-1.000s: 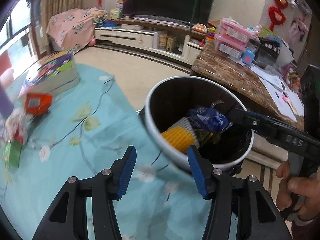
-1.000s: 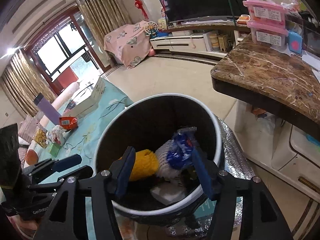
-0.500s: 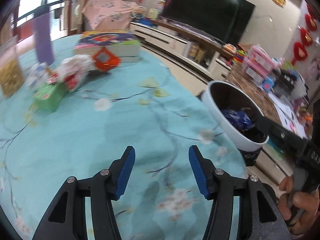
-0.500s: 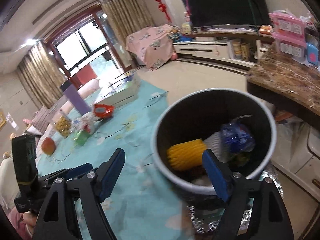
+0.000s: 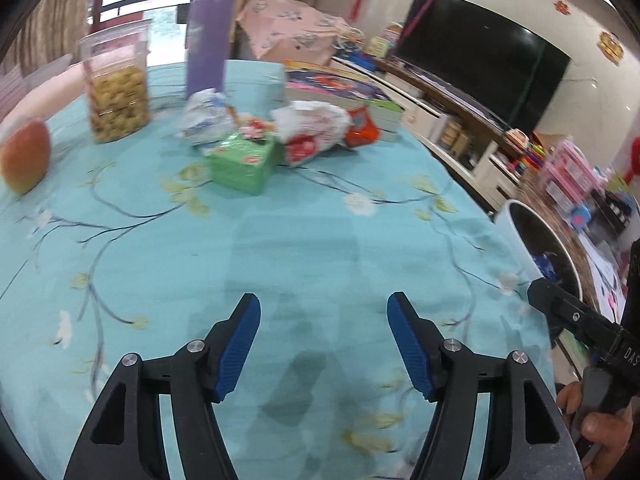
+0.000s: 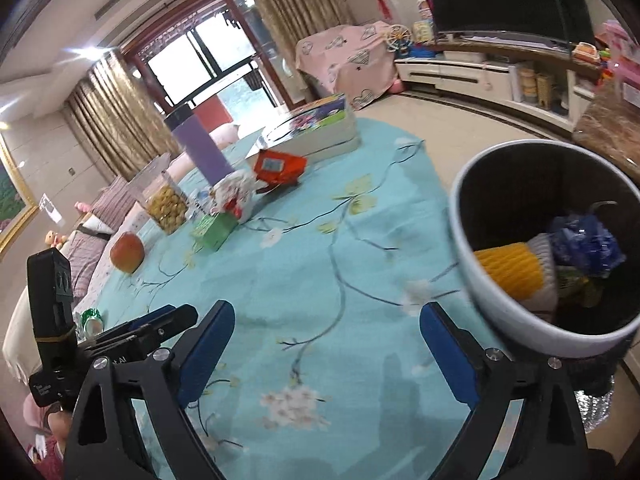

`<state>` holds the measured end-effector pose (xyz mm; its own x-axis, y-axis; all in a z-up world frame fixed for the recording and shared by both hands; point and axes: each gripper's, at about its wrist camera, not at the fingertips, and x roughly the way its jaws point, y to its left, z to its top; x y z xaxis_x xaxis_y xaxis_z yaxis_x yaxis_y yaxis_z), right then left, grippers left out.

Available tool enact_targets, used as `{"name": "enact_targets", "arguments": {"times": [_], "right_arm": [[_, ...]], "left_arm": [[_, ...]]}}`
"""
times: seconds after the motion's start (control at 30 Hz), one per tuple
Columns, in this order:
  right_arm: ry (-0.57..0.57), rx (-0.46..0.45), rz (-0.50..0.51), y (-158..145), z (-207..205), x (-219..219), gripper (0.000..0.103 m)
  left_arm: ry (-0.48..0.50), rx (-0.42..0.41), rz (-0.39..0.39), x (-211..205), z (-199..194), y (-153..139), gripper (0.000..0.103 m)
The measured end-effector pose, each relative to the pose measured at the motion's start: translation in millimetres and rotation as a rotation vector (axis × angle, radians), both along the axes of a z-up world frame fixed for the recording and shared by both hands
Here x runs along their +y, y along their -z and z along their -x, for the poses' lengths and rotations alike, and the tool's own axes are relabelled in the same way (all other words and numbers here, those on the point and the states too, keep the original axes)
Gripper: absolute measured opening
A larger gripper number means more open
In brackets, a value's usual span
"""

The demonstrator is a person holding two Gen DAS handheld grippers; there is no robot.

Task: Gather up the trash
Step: 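Withdraw both open grippers from the bin back over the table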

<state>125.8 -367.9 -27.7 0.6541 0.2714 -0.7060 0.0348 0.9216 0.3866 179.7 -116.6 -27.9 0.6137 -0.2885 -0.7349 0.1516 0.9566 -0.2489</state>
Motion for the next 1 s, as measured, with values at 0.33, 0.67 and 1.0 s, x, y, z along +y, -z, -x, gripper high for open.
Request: {"name": "enact_targets", "arguments": {"times": [0.33,0.67,1.0], "right_arm": [[-0.027,0.009,-0.019,18,-23,24,0.095],[-0.043,-0.004,0.013,26,-60,41,0.095],[-0.065,-0.008,0.075,35,-118,48,0.094]], "left_arm": [[-0.081,0.003,-0.031,27,-15,5,0.066],[-0.092,0.015,-0.044,38,-54,13,0.066],[-0.095,-0.018,-0.086,35,-103,18,0.066]]}}
